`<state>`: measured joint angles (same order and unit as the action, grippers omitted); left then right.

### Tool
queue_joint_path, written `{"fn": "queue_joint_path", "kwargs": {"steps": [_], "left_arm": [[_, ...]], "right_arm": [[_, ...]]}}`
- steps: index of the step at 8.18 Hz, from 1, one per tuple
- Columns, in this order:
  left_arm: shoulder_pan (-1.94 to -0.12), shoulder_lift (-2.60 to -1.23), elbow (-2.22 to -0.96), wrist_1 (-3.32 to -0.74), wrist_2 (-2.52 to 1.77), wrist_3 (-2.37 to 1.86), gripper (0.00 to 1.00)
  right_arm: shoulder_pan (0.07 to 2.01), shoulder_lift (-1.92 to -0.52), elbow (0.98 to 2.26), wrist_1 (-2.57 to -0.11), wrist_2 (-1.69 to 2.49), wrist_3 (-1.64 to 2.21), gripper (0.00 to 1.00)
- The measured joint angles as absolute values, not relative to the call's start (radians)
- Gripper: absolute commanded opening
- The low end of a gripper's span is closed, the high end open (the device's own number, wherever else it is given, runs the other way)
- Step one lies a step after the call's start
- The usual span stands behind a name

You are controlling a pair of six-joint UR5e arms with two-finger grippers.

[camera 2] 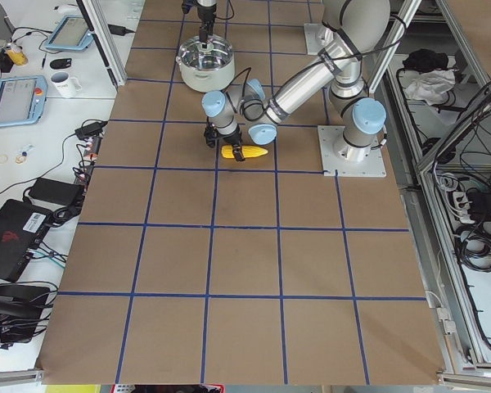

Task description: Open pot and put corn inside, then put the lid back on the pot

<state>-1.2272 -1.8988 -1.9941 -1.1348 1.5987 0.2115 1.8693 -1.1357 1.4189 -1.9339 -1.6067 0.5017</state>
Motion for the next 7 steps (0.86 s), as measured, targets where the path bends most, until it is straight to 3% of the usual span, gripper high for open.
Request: {"fn": "queue_joint_path", "kwargs": {"steps": [1, 3, 4, 5, 6, 7], "left_arm": [[-1.228, -1.909, -1.995, -1.132, 1.603, 0.216, 0.32], [-1.231, -1.913, -1.995, -1.131, 1.607, 0.214, 0.22], [-1.234, -1.907, -1.993, -1.131, 1.609, 0.208, 0.11], [-1.235, -1.903, -1.989, -1.131, 1.61, 0.203, 0.02], [-1.237, -1.899, -1.986, -1.138, 1.613, 0.196, 0.0], [-1.237, -1.89, -1.982, -1.148, 1.615, 0.185, 0.0]], "right_arm": [[1.87, -1.132, 1.421, -1.948, -1.601, 0.498, 0.8], [1.87, -1.13, 1.422, -1.96, -1.597, 0.494, 0.46], [1.87, -1.13, 1.422, -1.961, -1.596, 0.492, 0.28], [1.87, -1.131, 1.422, -1.962, -1.596, 0.486, 0.17], [1.87, -1.133, 1.421, -1.963, -1.595, 0.479, 0.09], [1.87, -1.136, 1.421, -1.962, -1.595, 0.475, 0.09]]}}
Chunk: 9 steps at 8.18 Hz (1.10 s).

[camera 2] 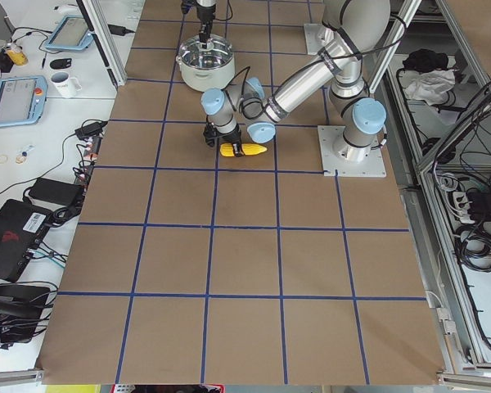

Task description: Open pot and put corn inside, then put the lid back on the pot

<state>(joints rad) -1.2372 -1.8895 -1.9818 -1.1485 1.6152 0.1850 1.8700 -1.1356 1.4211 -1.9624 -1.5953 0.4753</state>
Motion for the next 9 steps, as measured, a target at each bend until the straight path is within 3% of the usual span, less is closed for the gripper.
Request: {"fn": "queue_joint_path", "kwargs": {"steps": [4, 5, 9], "left_arm": [[-1.254, -1.827, -1.847, -1.318, 1.633, 0.135, 0.0], [-1.279, -1.816, -1.801, -1.37, 1.63, 0.109, 0.0], [-1.531, -1.808, -1.583, -1.462, 1.596, -0.035, 0.0]], "right_arm": [[1.866, -1.234, 1.416, -1.908, -1.595, 0.454, 0.08], [1.853, -1.287, 1.416, -1.861, -1.596, 0.421, 0.04], [1.63, -1.496, 1.423, -1.506, -1.582, 0.088, 0.0]]}}
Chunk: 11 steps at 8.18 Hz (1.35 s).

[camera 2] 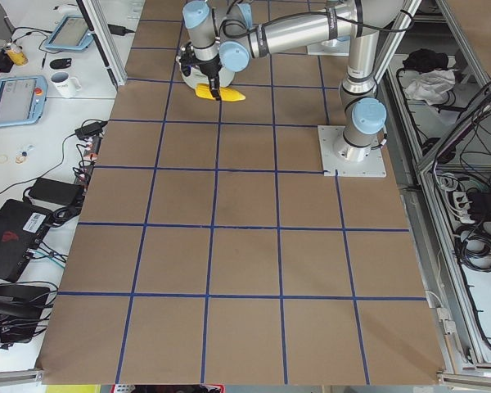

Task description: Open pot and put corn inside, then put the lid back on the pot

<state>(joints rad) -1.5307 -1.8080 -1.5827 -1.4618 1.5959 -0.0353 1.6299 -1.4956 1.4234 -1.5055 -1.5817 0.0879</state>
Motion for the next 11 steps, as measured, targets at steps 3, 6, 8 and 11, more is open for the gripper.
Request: {"fn": "queue_joint_path", "kwargs": {"steps": [3, 6, 8, 11], "left_arm": [[-1.711, -1.873, -1.403, -1.511, 1.528, -0.172, 0.0], [-1.86, -2.038, -1.213, -1.508, 1.5, -0.299, 0.0], [-1.903, -2.139, -1.117, -1.508, 1.47, -0.345, 0.0], [-1.912, -2.211, -1.087, -1.482, 1.459, -0.408, 0.0]], "right_arm": [[1.511, -1.54, 1.434, -1.411, -1.579, -0.067, 0.0], [1.502, -1.551, 1.437, -1.415, -1.589, -0.084, 0.0], [1.502, -1.552, 1.437, -1.416, -1.594, -0.084, 0.0], [1.502, -1.552, 1.437, -1.416, -1.596, -0.084, 0.0]]}}
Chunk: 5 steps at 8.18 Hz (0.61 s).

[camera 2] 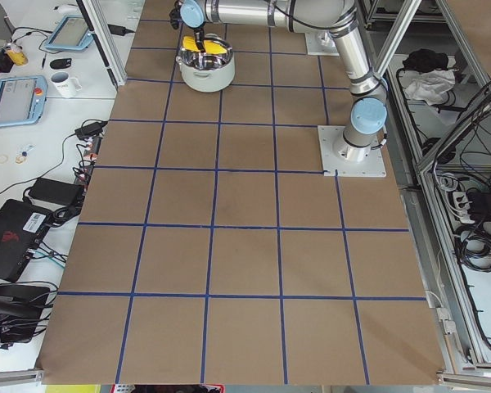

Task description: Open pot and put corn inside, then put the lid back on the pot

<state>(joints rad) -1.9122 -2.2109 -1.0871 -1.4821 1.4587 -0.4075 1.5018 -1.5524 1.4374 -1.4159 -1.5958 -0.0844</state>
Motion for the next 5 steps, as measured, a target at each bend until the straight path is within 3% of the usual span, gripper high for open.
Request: {"fn": "queue_joint_path", "kwargs": {"steps": [2, 4, 5], "left_arm": [[-1.915, -2.233, -1.086, -1.445, 1.458, -0.436, 0.0], [-1.918, -2.238, -1.089, -1.431, 1.454, -0.459, 0.2], [-1.921, -2.239, -1.09, -1.43, 1.45, -0.47, 0.22]], "right_arm": [[1.502, -1.552, 1.437, -1.416, -1.595, -0.085, 0.0], [1.502, -1.552, 1.438, -1.416, -1.595, -0.085, 0.0], [1.502, -1.552, 1.439, -1.415, -1.596, -0.084, 0.0]]}}
